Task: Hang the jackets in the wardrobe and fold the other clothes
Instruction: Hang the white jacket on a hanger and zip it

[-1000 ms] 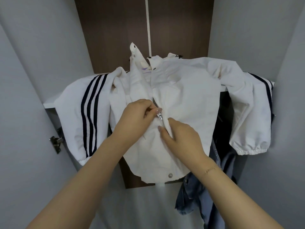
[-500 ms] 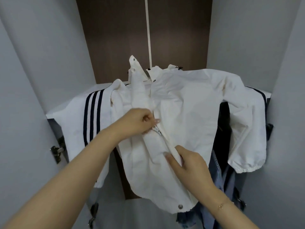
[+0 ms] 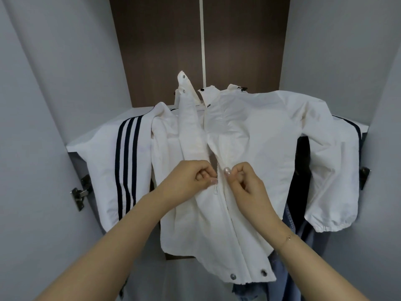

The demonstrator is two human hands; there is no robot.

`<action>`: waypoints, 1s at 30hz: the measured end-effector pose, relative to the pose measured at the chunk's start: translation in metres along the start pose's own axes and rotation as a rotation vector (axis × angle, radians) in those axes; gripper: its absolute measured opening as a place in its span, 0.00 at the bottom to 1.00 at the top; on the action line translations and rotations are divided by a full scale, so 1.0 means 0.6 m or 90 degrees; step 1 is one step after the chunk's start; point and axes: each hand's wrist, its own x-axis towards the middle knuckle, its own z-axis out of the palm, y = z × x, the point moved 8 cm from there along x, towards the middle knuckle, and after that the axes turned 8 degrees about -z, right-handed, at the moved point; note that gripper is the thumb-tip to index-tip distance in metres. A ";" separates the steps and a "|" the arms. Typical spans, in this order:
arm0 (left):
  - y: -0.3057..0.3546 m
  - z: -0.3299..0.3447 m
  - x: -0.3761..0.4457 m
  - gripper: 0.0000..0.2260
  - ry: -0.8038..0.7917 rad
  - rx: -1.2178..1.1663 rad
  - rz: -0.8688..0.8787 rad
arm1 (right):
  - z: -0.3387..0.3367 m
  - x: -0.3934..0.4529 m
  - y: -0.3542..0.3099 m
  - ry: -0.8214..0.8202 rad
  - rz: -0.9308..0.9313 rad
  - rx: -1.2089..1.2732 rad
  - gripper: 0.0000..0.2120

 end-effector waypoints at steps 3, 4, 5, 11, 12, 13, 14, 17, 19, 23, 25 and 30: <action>0.008 0.005 -0.003 0.01 0.024 0.092 0.071 | -0.001 0.023 -0.009 0.001 -0.002 -0.006 0.10; 0.005 0.009 -0.004 0.03 0.018 0.114 0.081 | -0.002 0.031 -0.014 -0.004 -0.017 -0.028 0.09; -0.002 0.013 -0.006 0.04 0.010 0.132 0.081 | -0.004 0.038 -0.020 -0.011 -0.038 -0.051 0.08; -0.076 0.041 -0.017 0.13 0.019 0.134 -0.016 | -0.003 0.092 -0.040 -0.064 -0.107 -0.381 0.20; -0.083 0.045 -0.018 0.13 0.028 0.109 -0.025 | 0.007 0.104 -0.046 -0.084 -0.117 -0.478 0.24; -0.088 0.049 -0.018 0.12 0.034 0.084 -0.031 | 0.020 0.115 -0.053 -0.109 -0.131 -0.571 0.27; -0.091 0.054 -0.017 0.10 0.039 0.058 -0.034 | 0.036 0.126 -0.059 -0.139 -0.143 -0.649 0.29; -0.096 0.059 -0.016 0.07 0.055 -0.004 -0.038 | 0.071 0.146 -0.067 -0.226 -0.152 -0.755 0.24; -0.094 0.057 -0.018 0.07 0.070 -0.015 -0.027 | 0.074 0.148 -0.068 -0.259 -0.156 -0.757 0.20; -0.081 0.051 -0.025 0.13 0.125 0.037 0.028 | 0.054 0.133 -0.052 -0.262 -0.159 -0.586 0.21; -0.073 0.057 -0.025 0.17 0.139 0.076 0.041 | 0.032 0.125 -0.040 -0.218 -0.120 -0.411 0.23; -0.046 0.059 -0.023 0.17 0.201 0.078 0.088 | -0.011 0.098 0.007 -0.044 0.054 0.006 0.21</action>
